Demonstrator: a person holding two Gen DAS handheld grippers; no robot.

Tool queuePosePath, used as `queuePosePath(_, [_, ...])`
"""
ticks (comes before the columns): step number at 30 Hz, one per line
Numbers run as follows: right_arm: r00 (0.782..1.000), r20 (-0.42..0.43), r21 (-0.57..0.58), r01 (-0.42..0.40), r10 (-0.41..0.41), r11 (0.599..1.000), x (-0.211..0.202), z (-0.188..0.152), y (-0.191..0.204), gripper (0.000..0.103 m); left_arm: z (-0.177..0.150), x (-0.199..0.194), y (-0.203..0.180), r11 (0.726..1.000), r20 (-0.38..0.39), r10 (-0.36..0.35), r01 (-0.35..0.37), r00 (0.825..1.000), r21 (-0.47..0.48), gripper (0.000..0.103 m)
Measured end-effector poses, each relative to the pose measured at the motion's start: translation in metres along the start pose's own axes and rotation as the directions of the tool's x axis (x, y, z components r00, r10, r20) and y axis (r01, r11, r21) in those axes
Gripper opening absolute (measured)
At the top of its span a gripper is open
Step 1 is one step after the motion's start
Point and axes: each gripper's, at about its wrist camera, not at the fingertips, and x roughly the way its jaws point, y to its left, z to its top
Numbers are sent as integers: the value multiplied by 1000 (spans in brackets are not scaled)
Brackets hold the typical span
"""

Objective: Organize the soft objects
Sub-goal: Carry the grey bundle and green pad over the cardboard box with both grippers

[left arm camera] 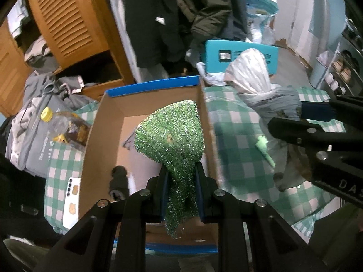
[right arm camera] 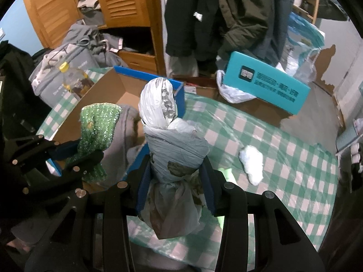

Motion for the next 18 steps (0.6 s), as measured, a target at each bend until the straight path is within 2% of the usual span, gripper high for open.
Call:
queuePosePath(4, [1000,-7,-15,-10,10,1000,6,8,11,41,-4,5,17,999,-7,26,-26,1000,-23,21])
queuePosePath(18, [998,-29,-52,-55,53,997,29,34,49,41,-8,15,56,994,-27,43,-45,999,-95,21])
